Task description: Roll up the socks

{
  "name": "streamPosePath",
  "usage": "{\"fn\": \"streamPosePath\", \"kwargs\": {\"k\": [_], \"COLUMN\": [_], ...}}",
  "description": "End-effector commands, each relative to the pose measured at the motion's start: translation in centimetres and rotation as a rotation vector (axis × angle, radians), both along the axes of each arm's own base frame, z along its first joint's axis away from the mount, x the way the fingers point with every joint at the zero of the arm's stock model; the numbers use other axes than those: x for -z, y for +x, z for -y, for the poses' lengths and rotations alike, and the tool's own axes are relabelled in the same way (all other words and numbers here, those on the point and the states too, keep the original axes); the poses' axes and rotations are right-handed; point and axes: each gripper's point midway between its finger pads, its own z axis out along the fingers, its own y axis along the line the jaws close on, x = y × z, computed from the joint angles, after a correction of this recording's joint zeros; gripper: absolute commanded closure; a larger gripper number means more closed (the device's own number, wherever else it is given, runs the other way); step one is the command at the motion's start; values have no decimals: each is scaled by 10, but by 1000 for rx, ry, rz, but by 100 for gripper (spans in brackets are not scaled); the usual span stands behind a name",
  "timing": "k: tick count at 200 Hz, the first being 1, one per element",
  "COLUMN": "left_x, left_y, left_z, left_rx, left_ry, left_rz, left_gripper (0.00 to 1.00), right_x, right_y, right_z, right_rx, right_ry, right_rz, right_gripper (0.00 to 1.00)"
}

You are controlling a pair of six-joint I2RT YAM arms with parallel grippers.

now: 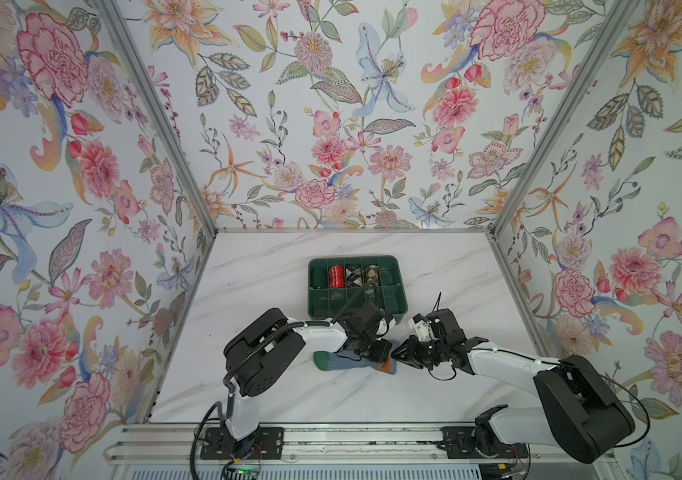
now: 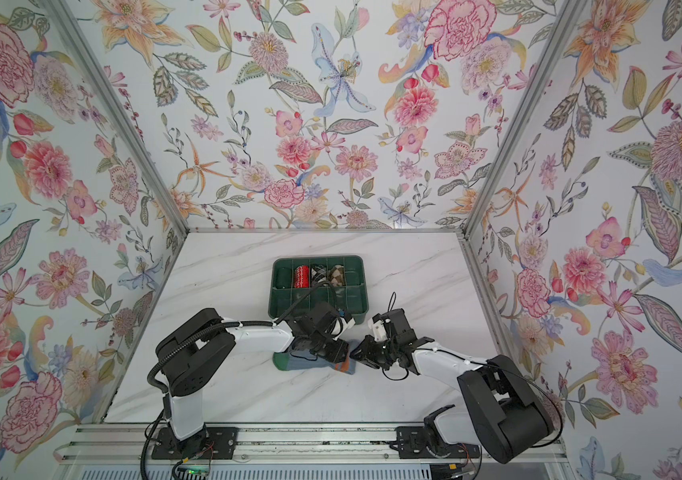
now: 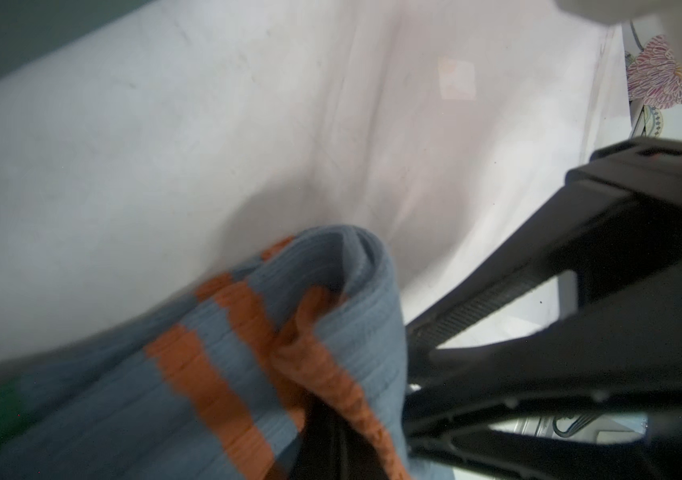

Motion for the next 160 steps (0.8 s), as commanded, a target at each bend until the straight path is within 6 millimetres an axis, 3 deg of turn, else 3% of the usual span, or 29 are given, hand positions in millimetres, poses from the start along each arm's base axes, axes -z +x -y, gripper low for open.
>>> {"fn": "streamPosePath", "kwargs": {"k": [1,66,126,148,160], "left_x": [7,-14,-13,-10,-9], "left_y": [1,6,2,2,2], "left_z": [-12,-14,-21,-25,-26], "left_rx": [-27,-32,-28,-22,-18], "left_ry": [50,60,90,115,125], "left_rz": [-9,24,18,19,20], "left_gripper": [94,84,80,86,95], "right_x": [16,38,44,35,30], "right_y": [-10,-14,-9,-2,2], "right_z": [0,-3,-9,-10,-10], "right_rx": [-44,-149,-183,-163,-150], "right_ry": [-95,-300,-358,-356,-351], "right_rz": [-43,-104,-107,-74,-54], "right_gripper": [82,87,88,88,88]}}
